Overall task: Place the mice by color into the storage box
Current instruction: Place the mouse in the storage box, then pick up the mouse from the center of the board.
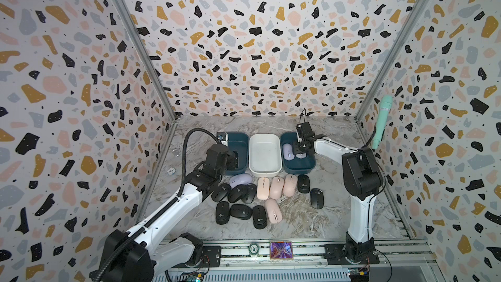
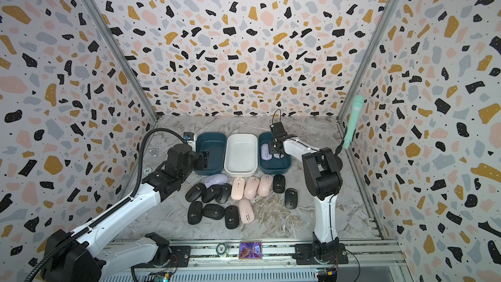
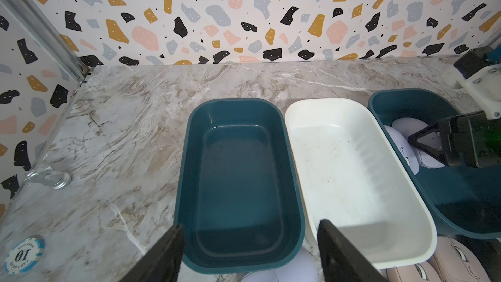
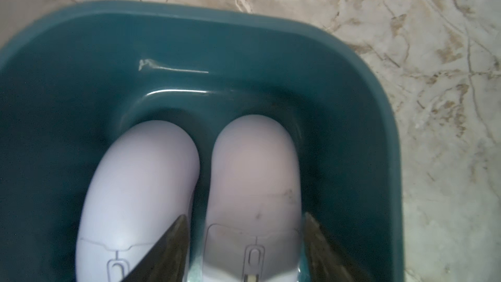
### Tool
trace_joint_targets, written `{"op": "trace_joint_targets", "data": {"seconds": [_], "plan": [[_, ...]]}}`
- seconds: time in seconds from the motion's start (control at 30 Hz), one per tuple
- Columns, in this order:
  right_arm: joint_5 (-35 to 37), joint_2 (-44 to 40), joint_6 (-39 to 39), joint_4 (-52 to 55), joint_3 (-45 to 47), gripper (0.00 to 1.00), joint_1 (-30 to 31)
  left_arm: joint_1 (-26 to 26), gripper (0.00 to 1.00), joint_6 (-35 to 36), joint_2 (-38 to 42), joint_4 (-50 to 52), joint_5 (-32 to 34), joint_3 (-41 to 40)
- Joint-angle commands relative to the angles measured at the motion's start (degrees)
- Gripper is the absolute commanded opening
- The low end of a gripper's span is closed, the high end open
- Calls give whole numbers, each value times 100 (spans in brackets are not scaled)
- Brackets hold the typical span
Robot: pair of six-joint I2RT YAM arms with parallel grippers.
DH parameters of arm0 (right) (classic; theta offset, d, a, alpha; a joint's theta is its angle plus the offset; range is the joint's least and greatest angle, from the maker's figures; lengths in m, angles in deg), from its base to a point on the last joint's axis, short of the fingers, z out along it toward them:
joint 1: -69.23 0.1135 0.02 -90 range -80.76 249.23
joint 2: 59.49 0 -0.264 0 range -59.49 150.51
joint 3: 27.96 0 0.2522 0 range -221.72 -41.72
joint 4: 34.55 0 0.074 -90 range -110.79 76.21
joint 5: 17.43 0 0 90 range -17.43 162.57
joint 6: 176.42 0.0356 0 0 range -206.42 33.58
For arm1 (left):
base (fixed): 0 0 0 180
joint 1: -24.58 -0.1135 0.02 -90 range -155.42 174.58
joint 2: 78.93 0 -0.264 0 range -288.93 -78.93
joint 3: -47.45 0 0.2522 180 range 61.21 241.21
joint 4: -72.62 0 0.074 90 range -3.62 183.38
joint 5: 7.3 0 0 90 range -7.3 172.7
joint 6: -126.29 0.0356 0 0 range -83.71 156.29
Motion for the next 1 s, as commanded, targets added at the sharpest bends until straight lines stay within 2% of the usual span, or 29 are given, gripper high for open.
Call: {"op": "trace_joint_targets", "data": {"seconds": [0.0,0.17,0.43,0.57,0.63,0.8,0.97], "plan": [[35,-143,-17,153,-223,69,-16,33,76,75,6,-46,100,37],[-95,-554,13,207,-208,69,-9,46,76,84,6,-21,93,37],[-88,-2410,118,366,809,68,384,127,76,45,-41,39,139,63],[543,-3281,225,844,1471,68,1036,216,76,46,-125,163,213,134],[612,-3616,369,1056,1749,67,1429,226,76,22,-147,209,216,154],[765,-4106,1421,1642,2216,67,2678,231,76,-100,-102,390,269,217],[565,-4007,2632,1678,2571,68,3834,226,77,-80,4,611,10,247]]}}
